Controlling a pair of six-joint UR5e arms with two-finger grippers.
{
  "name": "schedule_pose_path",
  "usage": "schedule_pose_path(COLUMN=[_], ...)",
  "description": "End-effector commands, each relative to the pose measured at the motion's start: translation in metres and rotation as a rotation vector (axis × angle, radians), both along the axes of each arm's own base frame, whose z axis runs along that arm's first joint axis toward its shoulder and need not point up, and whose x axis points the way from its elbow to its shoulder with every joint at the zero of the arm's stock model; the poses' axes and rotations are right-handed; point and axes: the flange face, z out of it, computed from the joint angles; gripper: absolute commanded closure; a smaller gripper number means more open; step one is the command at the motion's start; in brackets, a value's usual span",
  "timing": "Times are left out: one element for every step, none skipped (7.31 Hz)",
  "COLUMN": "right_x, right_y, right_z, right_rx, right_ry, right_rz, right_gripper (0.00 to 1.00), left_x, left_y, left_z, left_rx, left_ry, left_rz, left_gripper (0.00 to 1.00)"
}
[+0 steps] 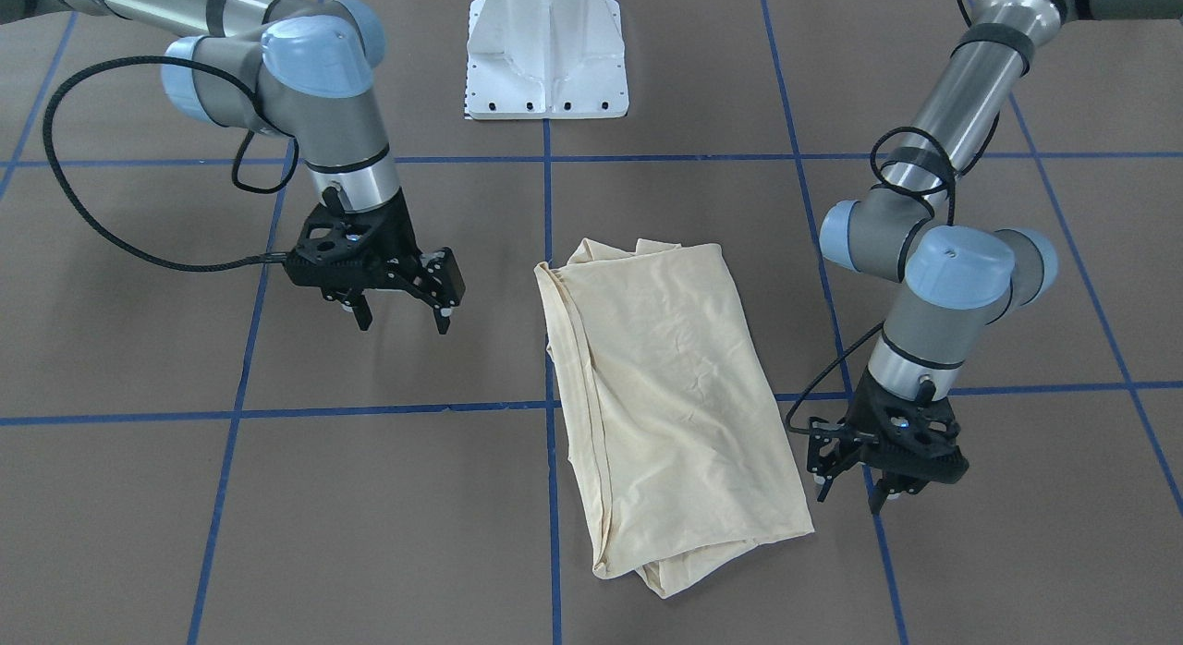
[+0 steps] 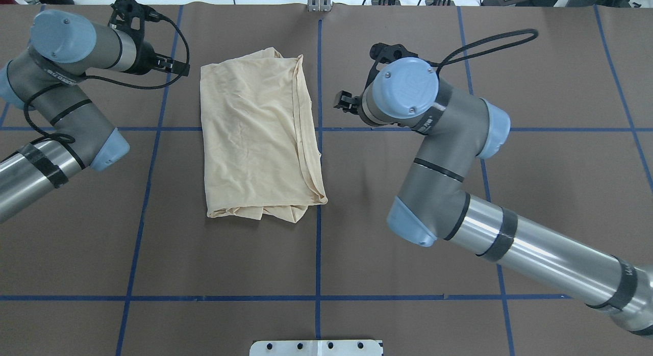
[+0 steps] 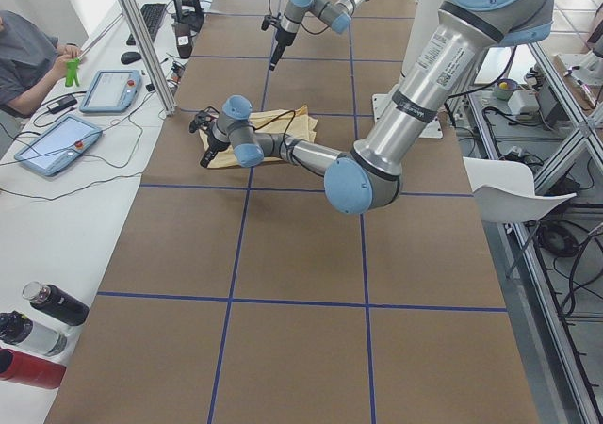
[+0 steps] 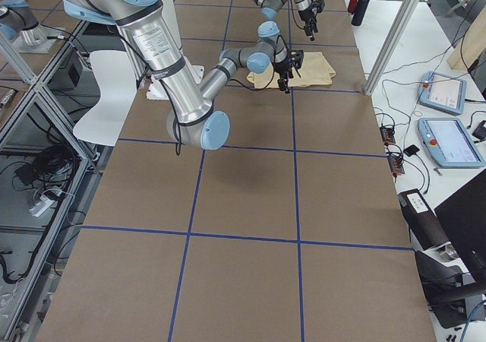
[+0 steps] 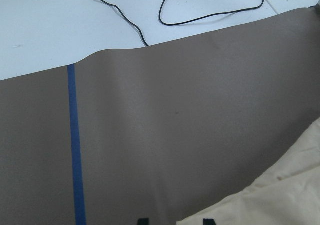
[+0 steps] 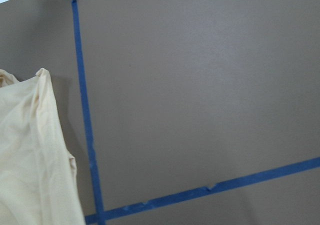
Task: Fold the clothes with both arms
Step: 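Raise the left arm away while the right gripper moves over the shirt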
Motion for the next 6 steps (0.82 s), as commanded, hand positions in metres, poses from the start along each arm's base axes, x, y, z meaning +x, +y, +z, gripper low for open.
schedule_pose_path(right_x=[-0.069,-0.094,-0.112,-0.12,-0.129,-0.133], right_y=[0.004,0.013,0.025,0.033,0.037,0.04], right_z=[-0.028,-0.033,-0.035,-0.032,-0.023,-0.022], right_rx=[-0.009,-0.023,-0.017,-0.012,-0.019,-0.018], right_ry=[-0.022,-0.015,-0.004,0.006,0.025,0.027], right_rz=[0.072,0.068,0.066,0.061,0.052,0.047], right_gripper=[0.08,0.1,0.18,0.24,0.3,0.33], left_x=[-0.005,-0.006,-0.006,-0.006,-0.006,-0.006], left_y=[0.006,0.006,0.006,0.006,0.006,0.006], left_z=[0.001,0.001,0.001,0.0,0.0,0.0], left_rx=[0.0,-0.001,-0.003,-0.003,-0.001,-0.001], left_ry=[0.01,0.01,0.011,0.013,0.014,0.014], left_rz=[0.004,0.001,-0.001,-0.002,-0.002,-0.002], left_gripper=[0.0,0.0,0.0,0.0,0.0,0.0])
